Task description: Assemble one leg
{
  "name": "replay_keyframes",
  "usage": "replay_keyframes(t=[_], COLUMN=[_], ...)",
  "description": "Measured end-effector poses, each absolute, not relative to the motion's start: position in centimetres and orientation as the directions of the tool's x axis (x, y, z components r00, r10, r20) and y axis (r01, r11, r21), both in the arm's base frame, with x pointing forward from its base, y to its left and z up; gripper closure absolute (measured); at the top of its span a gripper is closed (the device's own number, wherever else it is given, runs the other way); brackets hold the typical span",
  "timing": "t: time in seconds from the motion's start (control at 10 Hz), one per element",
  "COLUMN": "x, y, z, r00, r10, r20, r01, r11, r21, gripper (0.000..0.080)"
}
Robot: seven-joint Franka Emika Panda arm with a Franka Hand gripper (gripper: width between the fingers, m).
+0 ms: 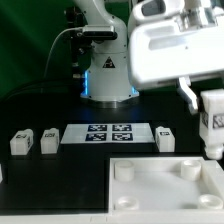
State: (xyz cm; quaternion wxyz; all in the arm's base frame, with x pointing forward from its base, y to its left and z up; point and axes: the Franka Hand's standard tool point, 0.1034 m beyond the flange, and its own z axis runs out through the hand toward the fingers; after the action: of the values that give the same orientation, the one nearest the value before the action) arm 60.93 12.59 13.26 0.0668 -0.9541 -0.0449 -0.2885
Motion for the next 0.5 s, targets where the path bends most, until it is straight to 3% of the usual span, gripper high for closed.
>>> replay_keyframes(t=[0.5], x=[62.1], y=[12.2], z=[10.0], r00=[0.842], r10=[0.047], r20=[0.538], r01=[0.120], r11=[-0.988], r21=[-0.102], gripper=[0.0507])
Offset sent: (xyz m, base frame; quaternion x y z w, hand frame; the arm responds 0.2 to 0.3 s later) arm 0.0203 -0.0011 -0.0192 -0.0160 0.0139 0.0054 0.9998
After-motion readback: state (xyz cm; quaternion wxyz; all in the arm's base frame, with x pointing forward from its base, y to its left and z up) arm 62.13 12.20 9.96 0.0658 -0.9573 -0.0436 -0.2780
